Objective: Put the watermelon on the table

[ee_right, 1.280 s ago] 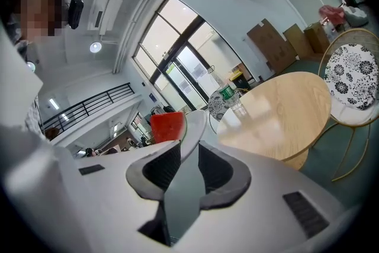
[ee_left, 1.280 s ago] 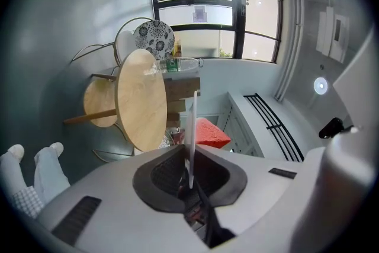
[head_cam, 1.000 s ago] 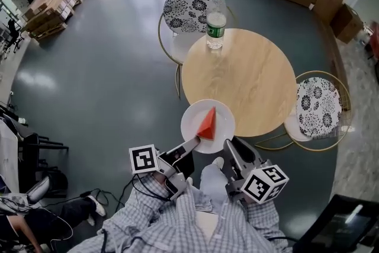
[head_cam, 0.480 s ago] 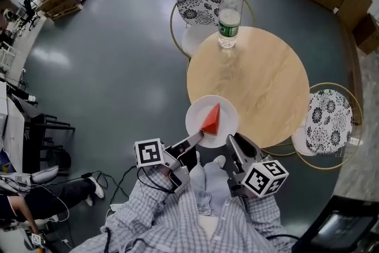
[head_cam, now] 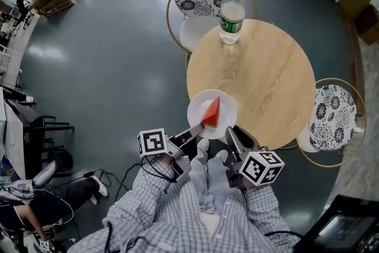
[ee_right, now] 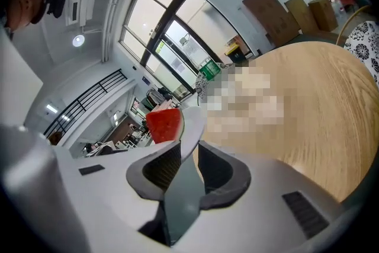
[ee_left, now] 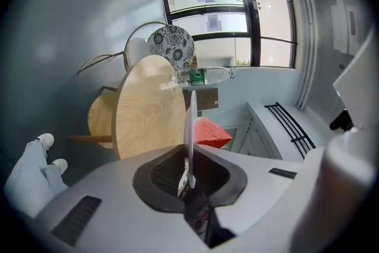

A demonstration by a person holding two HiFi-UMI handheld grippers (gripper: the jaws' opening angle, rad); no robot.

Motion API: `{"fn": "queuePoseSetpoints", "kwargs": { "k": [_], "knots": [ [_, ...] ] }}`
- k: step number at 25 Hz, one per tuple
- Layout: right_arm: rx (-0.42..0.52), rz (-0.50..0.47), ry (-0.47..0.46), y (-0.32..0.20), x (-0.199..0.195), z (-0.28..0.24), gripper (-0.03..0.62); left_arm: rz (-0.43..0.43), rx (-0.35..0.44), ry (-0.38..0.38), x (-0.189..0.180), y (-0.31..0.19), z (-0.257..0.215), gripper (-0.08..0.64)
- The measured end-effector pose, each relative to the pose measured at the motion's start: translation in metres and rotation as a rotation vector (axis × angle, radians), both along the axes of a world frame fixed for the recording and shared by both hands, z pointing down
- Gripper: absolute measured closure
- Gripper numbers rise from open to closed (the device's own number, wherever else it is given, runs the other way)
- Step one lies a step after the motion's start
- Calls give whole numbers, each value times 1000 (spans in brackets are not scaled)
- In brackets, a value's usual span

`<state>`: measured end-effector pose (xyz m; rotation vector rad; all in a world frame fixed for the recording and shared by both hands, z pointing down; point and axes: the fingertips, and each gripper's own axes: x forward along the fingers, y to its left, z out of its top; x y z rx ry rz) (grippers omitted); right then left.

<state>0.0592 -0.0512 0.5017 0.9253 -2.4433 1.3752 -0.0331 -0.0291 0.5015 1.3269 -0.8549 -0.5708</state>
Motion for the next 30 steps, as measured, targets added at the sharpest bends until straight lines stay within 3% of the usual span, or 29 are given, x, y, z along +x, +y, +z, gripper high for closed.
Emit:
{"fn": "queuePoseSetpoints", "kwargs": {
  "k": [3,8,30],
  "knots": [
    [-22,10,23,-7,-6,15,494,15,-11,15,-5,-10,13,531],
    [-57,18,53,-17,-14,35,494,52,-71,-39,-18,-16,43,531],
    [-225,40,150,-32,-34,91,497,70,-203,-25,-37,-31,98,531]
  ]
}}
